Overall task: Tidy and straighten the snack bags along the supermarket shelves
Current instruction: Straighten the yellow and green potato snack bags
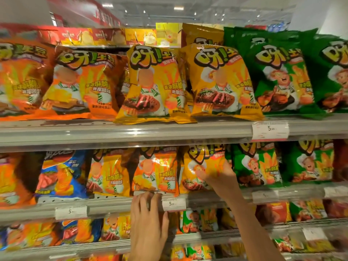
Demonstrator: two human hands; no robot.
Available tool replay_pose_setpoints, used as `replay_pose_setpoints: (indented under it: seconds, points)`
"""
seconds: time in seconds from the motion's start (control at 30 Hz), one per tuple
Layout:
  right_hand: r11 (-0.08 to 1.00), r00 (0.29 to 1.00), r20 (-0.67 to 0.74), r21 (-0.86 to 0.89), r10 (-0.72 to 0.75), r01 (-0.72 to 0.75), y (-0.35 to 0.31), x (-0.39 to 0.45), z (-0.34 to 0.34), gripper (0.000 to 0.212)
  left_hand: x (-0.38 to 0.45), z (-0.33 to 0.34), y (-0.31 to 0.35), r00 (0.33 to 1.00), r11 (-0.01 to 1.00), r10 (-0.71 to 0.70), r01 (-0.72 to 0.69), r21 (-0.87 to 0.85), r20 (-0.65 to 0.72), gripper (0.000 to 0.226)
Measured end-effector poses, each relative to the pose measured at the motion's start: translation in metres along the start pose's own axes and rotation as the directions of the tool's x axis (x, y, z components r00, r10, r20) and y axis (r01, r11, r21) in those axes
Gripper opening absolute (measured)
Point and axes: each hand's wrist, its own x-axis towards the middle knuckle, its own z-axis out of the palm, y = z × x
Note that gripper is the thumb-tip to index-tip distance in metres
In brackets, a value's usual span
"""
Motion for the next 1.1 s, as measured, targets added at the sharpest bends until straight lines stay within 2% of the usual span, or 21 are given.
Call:
replay_pose_setpoints:
  seconds: [0.1,0.17,0.2,0.3,0.47,0.53,0.6,0.67,0.7,0.8,0.9,0.93,1.0,1.1]
  points:
    - [0.998,1.0,-0.021,-0.05,-0.024,0.023,0.003,0.002,-0.001,0.037,0.0,0.0,0.001,1.0,1.0,-0.007,0.007,-0.003,0.001,0.053]
    - [0.996,1.0,-0.016,-0.089,-0.027,0.026,0.003,0.004,0.001,0.031,0.0,0.0,0.002,1.0,1.0,-0.014,0.015,-0.013,0.002,0.052]
    - [0.992,0.997,-0.036,-0.116,-0.062,0.058,0.004,0.005,0.003,0.032,-0.001,0.0,0.003,1.0,1.0,-0.022,0.022,-0.02,0.003,0.051]
    - [0.97,0.973,-0.103,-0.149,-0.206,0.19,0.005,0.005,0.007,0.055,-0.002,0.001,0.001,0.999,0.999,-0.035,0.035,-0.041,0.017,0.048]
    - [0.923,0.915,-0.154,-0.161,-0.374,0.35,0.011,-0.003,0.005,0.059,-0.005,0.002,-0.003,0.999,0.997,-0.027,0.03,-0.066,0.043,0.043]
    - [0.923,0.914,-0.167,-0.181,-0.37,0.34,0.012,-0.007,0.004,0.057,-0.004,-0.002,-0.002,0.999,0.996,-0.02,0.024,-0.085,0.043,0.043]
    - [0.951,0.939,-0.169,-0.132,-0.299,0.279,0.011,-0.014,0.003,0.056,-0.003,-0.007,-0.003,0.999,0.993,-0.001,0.007,-0.12,0.049,0.043]
    - [0.974,0.958,-0.184,-0.095,-0.22,0.205,0.01,-0.022,0.003,0.066,-0.004,-0.015,-0.003,0.999,0.983,0.012,-0.002,-0.183,0.051,0.044]
    - [0.975,0.954,-0.218,-0.135,-0.205,0.179,0.008,-0.026,0.003,0.073,-0.005,-0.019,-0.004,0.999,0.975,0.004,0.006,-0.223,0.048,0.044]
    - [0.946,0.867,-0.421,-0.285,-0.267,0.154,-0.004,-0.044,0.008,0.07,-0.007,-0.031,-0.009,0.998,0.924,-0.062,0.061,-0.378,0.011,0.039]
    - [0.874,0.704,-0.525,-0.365,-0.478,0.321,-0.018,-0.067,0.026,0.056,0.0,-0.045,-0.022,0.984,0.862,-0.144,0.071,-0.502,-0.108,0.029]
    - [0.857,0.69,-0.513,-0.363,-0.511,0.365,-0.024,-0.073,0.036,0.054,0.006,-0.05,-0.029,0.972,0.857,-0.173,0.068,-0.511,-0.16,0.028]
    - [0.874,0.743,-0.461,-0.289,-0.485,0.391,-0.038,-0.078,0.057,0.052,0.019,-0.059,-0.046,0.942,0.847,-0.251,0.102,-0.522,-0.222,0.026]
    - [0.921,0.846,-0.363,-0.154,-0.39,0.358,-0.058,-0.073,0.089,0.051,0.037,-0.072,-0.075,0.909,0.821,-0.363,0.21,-0.53,-0.203,0.034]
